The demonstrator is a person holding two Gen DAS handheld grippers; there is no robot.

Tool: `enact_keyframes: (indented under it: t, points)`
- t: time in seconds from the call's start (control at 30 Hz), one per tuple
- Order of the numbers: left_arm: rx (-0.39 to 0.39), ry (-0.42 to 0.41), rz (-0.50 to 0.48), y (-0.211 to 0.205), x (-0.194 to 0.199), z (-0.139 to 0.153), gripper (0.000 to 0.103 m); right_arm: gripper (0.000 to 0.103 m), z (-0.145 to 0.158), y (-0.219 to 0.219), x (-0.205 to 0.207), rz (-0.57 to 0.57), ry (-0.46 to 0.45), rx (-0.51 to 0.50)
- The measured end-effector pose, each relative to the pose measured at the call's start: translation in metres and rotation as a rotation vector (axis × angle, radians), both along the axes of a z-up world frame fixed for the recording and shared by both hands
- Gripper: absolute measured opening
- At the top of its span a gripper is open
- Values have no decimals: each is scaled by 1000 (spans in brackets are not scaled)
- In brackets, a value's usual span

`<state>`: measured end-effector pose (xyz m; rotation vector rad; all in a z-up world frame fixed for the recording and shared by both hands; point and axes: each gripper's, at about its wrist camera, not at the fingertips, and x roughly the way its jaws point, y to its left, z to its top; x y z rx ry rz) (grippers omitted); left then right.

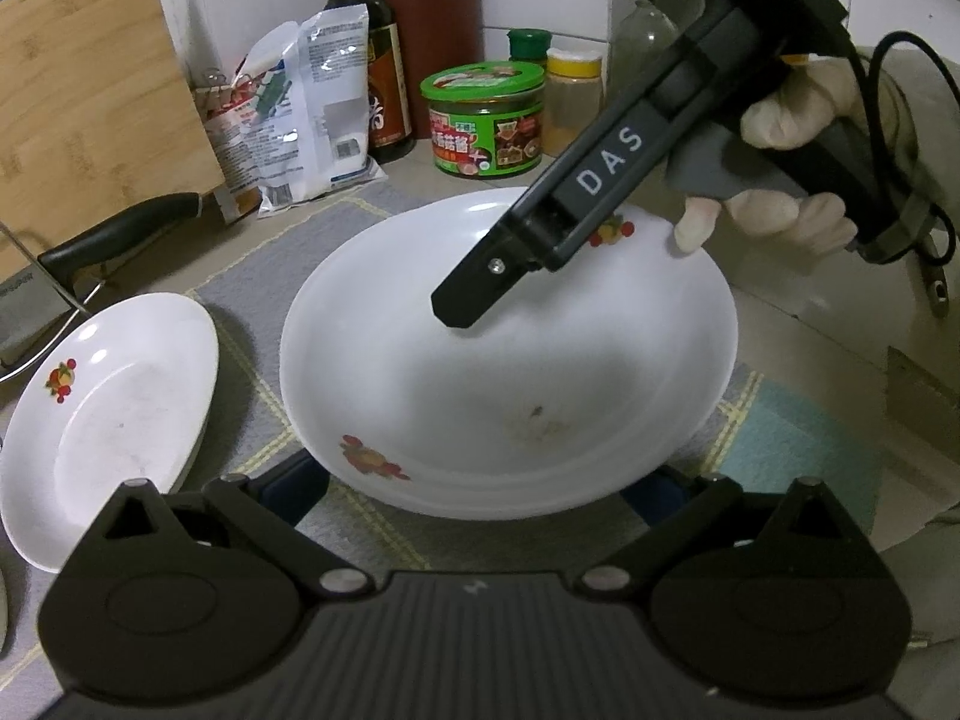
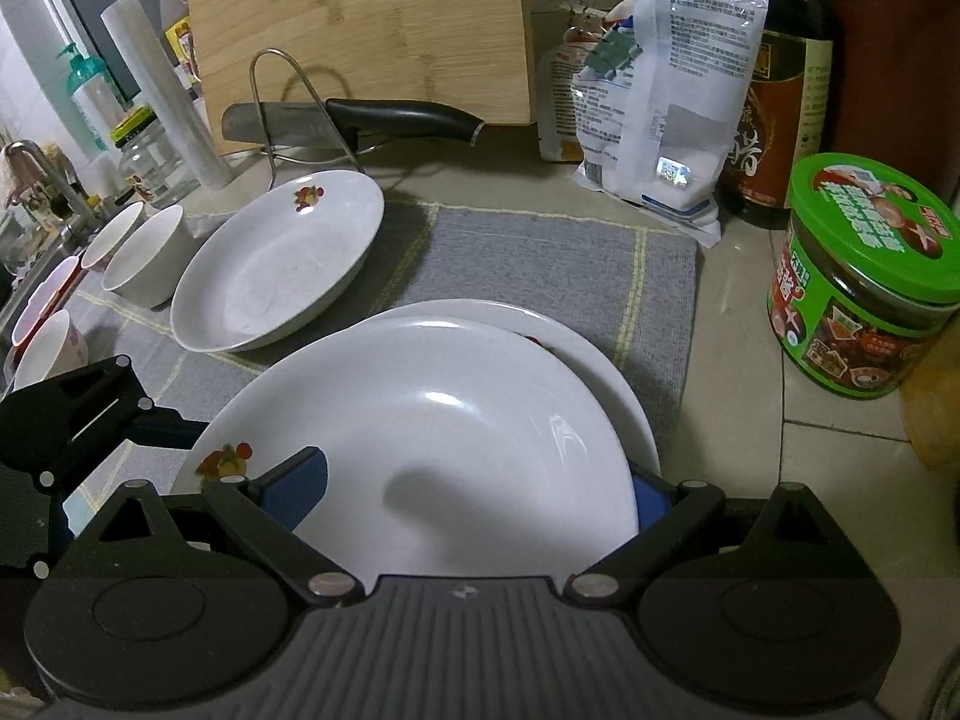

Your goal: Organize plates and bowls

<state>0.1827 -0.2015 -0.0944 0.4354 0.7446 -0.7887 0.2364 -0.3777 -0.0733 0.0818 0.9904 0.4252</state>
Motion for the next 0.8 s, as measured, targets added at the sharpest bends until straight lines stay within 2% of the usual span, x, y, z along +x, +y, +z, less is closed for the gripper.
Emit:
enact_keyframes:
  t: [0.37, 0.8]
  points:
    - [7, -15, 0, 4, -2, 4, 101, 103, -1, 8, 7, -5, 26, -34]
    - [20, -25, -21, 6, 0, 1, 101, 103, 3, 0, 4, -34, 70, 1]
